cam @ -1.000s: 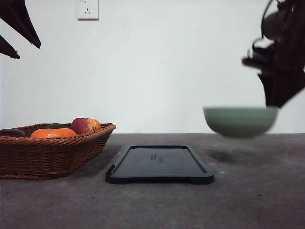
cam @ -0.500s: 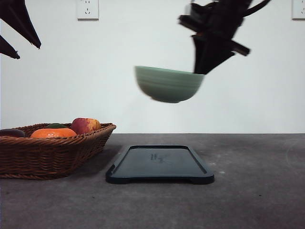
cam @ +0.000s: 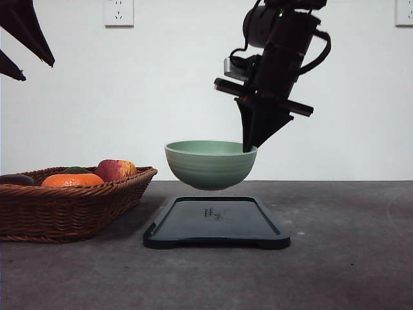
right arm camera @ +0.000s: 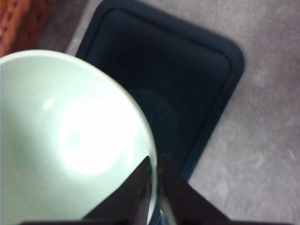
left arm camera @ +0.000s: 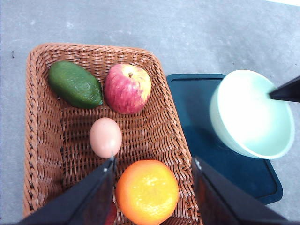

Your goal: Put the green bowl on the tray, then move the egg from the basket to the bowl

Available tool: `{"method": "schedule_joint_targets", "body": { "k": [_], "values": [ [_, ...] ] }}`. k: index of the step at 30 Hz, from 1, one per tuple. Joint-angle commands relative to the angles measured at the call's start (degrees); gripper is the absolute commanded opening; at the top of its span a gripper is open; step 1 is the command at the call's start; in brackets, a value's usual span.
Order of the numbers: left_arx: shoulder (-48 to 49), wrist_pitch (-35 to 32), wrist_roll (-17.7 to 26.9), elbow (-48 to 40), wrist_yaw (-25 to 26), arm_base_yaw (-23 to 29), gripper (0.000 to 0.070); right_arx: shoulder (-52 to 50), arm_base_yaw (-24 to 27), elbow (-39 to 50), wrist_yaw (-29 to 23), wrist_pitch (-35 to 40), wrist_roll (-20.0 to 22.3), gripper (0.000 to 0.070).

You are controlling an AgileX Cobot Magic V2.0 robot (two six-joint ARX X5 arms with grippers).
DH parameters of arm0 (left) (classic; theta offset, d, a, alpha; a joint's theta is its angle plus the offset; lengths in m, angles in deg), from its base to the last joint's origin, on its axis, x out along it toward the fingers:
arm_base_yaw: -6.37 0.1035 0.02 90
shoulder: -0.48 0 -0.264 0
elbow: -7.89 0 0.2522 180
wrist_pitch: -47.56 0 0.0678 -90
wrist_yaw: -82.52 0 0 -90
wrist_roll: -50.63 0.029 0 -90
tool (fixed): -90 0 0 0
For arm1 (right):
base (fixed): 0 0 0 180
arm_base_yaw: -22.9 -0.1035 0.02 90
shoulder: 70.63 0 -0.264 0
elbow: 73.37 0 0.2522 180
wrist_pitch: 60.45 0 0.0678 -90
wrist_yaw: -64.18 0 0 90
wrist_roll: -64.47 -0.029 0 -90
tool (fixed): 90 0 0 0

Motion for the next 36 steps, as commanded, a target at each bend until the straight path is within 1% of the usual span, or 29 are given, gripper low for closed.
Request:
{"method": "schedule_joint_targets", "body": {
  "k": [1, 14, 15, 16, 18, 19, 20, 23, 26, 28, 30, 32, 34, 36],
  "values": [
    [-0.3, -0.3, 0.2, 1.4, 0.1, -0.2, 0.0310, 2.1, -0.3, -1.4, 0.0, 0.4, -1.0, 0.0000],
    [-0.3, 0.5, 0.2, 1.4, 0.1, -0.2, 0.0310, 6.0, -0.3, -1.4, 0.0, 1.3, -1.0, 0.0005],
    [-0.3, 0.7, 0.2, 1.4, 0.1, -0.1, 0.0310, 6.0, -0.3, -1.4, 0.0, 1.2, -1.0, 0.0022],
    [-0.3, 0.8, 0.2, 1.4, 0.1, -0.1, 0.0310, 6.0, -0.3, -1.4, 0.0, 1.1, -1.0, 0.0054],
    [-0.3, 0.8, 0.2, 1.4, 0.1, -0.2, 0.0310, 6.0, -0.3, -1.4, 0.0, 0.9, -1.0, 0.0168],
    [-0.3, 0.8, 0.2, 1.4, 0.1, -0.2, 0.0310, 6.0, -0.3, -1.4, 0.0, 0.9, -1.1, 0.0212],
    [-0.3, 0.8, 0.2, 1.4, 0.1, -0.2, 0.0310, 5.9, -0.3, -1.6, 0.0, 0.4, -1.1, 0.0221],
    [-0.3, 0.8, 0.2, 1.4, 0.1, -0.1, 0.0310, 5.9, -0.3, -3.9, 0.0, -3.2, -1.6, 0.0224],
    [-0.3, 0.9, 0.2, 1.4, 0.1, -0.1, 0.0310, 5.3, -0.3, -7.4, 0.0, -7.5, -0.7, 0.0224],
    [-0.3, 0.9, 0.2, 1.4, 0.1, -0.1, 0.0310, 3.7, -0.3, -8.2, -0.1, -8.1, -0.2, 0.0222],
    [-0.3, 0.9, 0.2, 1.4, 0.1, -0.1, 0.0310, 1.4, -0.9, -7.7, -1.0, -7.0, -0.2, 0.0219],
    [-0.3, 0.9, 0.2, 1.4, 0.1, -0.1, 0.0310, -0.9, -1.5, -6.3, -3.2, -5.1, -0.2, 0.0215],
    [-0.3, 0.9, 0.2, 1.4, 0.1, -0.2, 0.0310, -3.7, -1.9, -3.1, -4.0, -1.5, -0.2, 0.0213],
    [-0.3, 0.8, 0.2, 1.4, 0.1, -0.1, 0.0310, -7.2, -2.2, 2.1, -3.1, 3.7, -0.2, 0.0210]
  ]
}}
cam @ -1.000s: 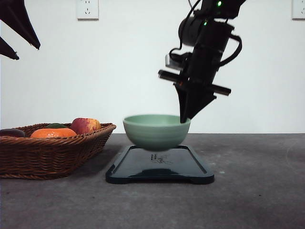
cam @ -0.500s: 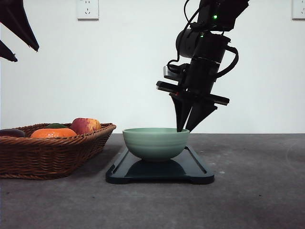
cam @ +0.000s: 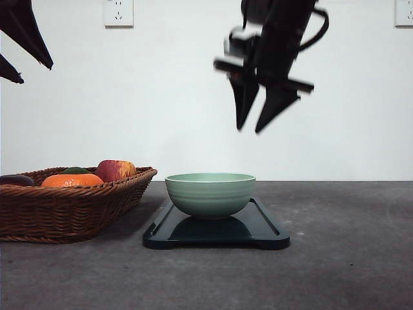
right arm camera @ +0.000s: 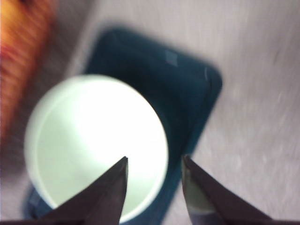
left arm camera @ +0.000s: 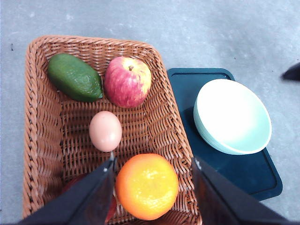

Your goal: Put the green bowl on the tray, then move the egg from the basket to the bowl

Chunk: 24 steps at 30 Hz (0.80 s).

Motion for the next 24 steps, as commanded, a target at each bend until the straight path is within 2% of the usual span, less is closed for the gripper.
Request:
{"method": "schedule_joint_targets", "body": {
  "k": [1, 6, 13, 17, 24],
  "values": [
    [-0.3, -0.5, 0.2, 1.3, 0.1, -0.2, 0.0310, -1.4, -0.6, 3.8, 0.8, 3.9, 0.6, 0.0208],
    [-0.3, -0.2, 0.2, 1.3, 0.1, -0.2, 0.0310, -11.6, -0.6, 18.4, 3.4, 15.8, 0.6, 0.0207],
    [-0.3, -0.3, 0.2, 1.3, 0.2, -0.2, 0.0310, -26.2, -0.4, 35.4, 3.3, 27.0, 0.8, 0.0206],
    [-0.3, -0.4, 0.2, 1.3, 0.2, -0.2, 0.0310, -35.3, -0.4, 44.4, 3.3, 30.1, 2.4, 0.0206],
    [-0.3, -0.7, 0.2, 1.3, 0.2, -0.2, 0.0310, -51.0, -0.4, 58.1, 2.8, 30.3, 2.4, 0.0206]
  ]
}}
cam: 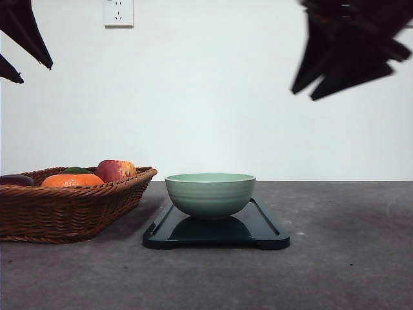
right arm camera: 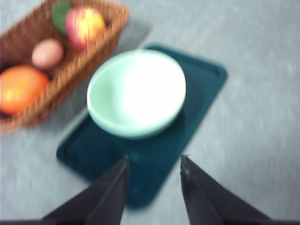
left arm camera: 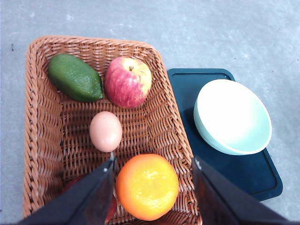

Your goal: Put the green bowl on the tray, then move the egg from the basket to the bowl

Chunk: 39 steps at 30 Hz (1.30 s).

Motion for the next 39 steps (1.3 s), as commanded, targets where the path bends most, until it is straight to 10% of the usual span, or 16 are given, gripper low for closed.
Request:
{"method": "schedule_joint_targets", "body": {
  "k": [1, 13, 39],
  "values": [
    [-0.3, -0.7, 0.2, 1.3, 0.2, -0.2, 0.0310, -3.2, -0.3, 2.1, -0.3, 0.5, 0.3, 0.0207],
    [-0.8, -0.7, 0.2, 1.7, 0.2, -0.3, 0.0312, -23.9, -0.3, 11.5, -4.8, -8.5, 0.3, 0.0207],
    [-36.1, 8.3, 11.0, 23.7, -6.7, -3.0, 0.0434, -24.7, -0.3, 11.5, -4.3, -8.9, 0.3, 0.0207]
  ]
}}
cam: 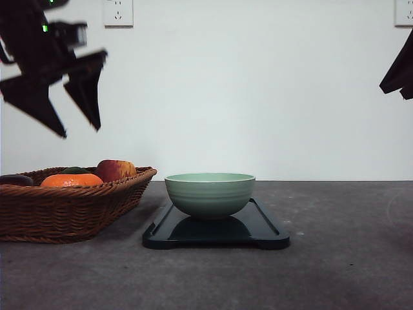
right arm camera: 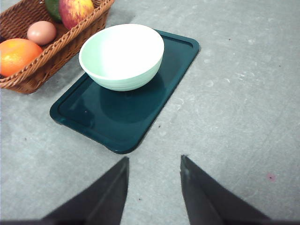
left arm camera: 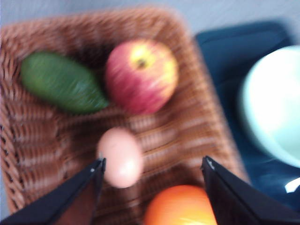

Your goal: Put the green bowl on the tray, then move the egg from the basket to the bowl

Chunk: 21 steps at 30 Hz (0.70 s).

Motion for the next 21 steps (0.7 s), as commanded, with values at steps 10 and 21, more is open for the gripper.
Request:
{"method": "schedule_joint_targets", "body": {
  "k": [10, 21],
  "values": [
    [-7.7, -2.3, 1.3, 1.5, -0.8, -0.1, 0.0433, 0.2, -0.3, -0.3, -0.1, 0.3, 1.6, 0.0207],
    [-11.8, -4.4, 1.3, 1.5, -1.9, -0.1, 0.0432, 0.2, -0.3, -0.3, -0.1, 0.3, 1.5, 0.0207]
  ]
}}
